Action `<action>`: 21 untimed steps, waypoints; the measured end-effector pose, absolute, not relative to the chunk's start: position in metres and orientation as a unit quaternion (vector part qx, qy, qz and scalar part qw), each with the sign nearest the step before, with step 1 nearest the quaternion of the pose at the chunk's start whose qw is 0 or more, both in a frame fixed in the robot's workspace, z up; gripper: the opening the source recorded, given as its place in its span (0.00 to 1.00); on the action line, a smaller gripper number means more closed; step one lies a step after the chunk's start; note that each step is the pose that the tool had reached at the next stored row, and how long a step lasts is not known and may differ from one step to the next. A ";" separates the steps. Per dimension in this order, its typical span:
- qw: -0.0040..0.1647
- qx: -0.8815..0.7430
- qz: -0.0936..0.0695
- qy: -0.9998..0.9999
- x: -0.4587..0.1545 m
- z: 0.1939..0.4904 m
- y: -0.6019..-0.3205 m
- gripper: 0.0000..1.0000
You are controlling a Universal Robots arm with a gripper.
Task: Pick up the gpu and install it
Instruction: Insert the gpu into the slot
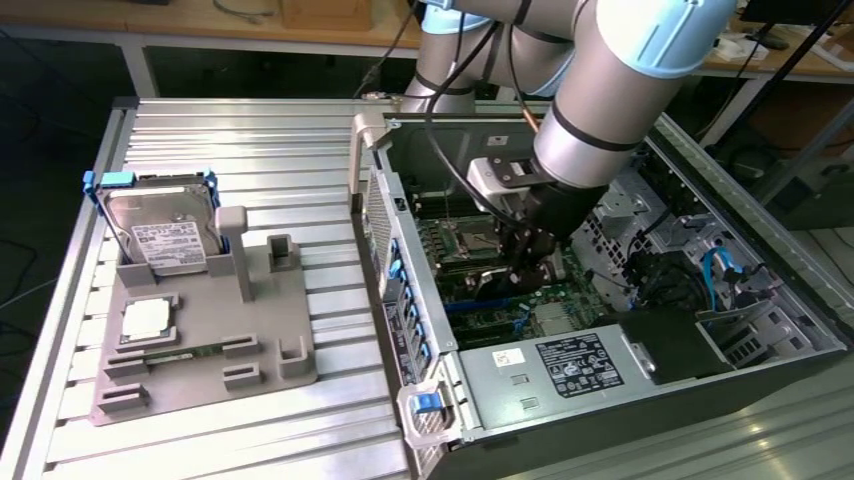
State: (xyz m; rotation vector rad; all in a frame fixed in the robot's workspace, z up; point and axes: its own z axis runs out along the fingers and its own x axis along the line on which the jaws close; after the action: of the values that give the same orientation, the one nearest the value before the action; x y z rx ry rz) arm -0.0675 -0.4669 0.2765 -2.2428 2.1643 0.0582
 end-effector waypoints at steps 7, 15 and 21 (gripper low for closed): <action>0.009 -0.720 0.015 0.694 -0.068 0.274 -0.460 0.27; 0.009 -0.719 0.015 0.694 -0.075 0.274 -0.460 0.27; 0.009 -0.719 0.015 0.694 -0.076 0.273 -0.460 0.27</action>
State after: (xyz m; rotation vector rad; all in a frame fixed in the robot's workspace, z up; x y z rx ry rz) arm -0.0759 -0.4599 0.2726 -2.2480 2.1693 0.0479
